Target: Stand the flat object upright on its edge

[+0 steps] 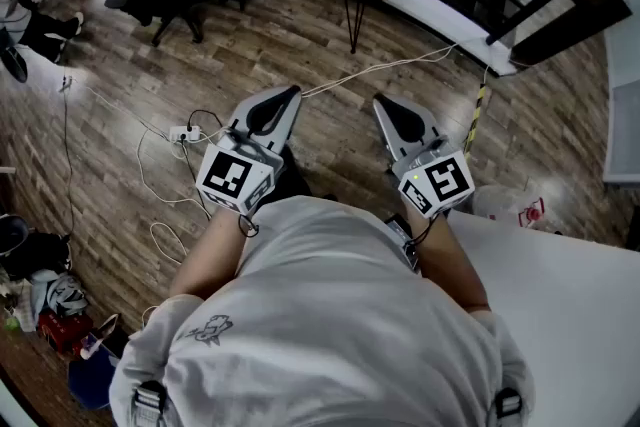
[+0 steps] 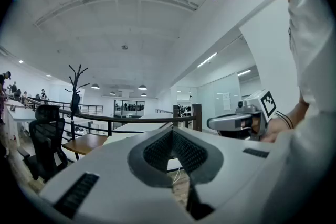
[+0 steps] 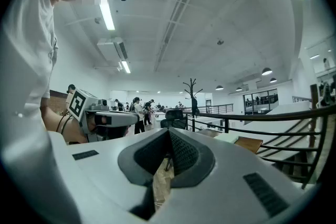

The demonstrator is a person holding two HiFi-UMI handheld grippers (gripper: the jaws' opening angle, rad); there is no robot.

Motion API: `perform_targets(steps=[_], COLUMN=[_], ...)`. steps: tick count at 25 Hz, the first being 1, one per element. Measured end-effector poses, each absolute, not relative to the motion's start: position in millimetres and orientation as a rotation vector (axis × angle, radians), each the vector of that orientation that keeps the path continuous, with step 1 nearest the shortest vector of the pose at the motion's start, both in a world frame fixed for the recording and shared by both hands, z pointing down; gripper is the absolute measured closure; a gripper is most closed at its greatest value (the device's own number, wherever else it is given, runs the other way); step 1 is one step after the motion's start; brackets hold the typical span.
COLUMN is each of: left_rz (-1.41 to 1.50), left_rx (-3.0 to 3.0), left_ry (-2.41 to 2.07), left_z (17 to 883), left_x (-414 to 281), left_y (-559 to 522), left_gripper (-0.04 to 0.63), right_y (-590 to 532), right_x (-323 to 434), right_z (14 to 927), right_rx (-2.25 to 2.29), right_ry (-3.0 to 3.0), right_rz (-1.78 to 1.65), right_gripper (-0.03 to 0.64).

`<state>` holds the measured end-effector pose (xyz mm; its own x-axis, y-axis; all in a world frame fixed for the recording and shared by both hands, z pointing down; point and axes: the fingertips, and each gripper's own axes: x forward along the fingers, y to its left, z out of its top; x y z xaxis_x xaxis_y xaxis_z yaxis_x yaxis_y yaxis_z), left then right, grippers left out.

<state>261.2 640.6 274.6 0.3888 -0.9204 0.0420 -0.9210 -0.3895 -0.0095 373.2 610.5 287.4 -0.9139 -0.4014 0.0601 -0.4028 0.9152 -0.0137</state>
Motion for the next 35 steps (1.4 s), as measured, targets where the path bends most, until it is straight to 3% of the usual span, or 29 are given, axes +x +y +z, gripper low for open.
perform_targets(steps=[17,35], left_rz=[0.050,0.035], left_rx=[2.575,2.586], left_ry=[-1.741,-1.745], left_z=[277,250], left_x=[211,42], left_y=[591,498], left_gripper=[0.583,0.583], right_y=[564,459], right_x=[330,186], right_z=[290,266], right_rx=[0.637,0.689], right_ry=[-3.032,-3.039], right_rz=[0.075,0.046], right_gripper=[0.584,0.584])
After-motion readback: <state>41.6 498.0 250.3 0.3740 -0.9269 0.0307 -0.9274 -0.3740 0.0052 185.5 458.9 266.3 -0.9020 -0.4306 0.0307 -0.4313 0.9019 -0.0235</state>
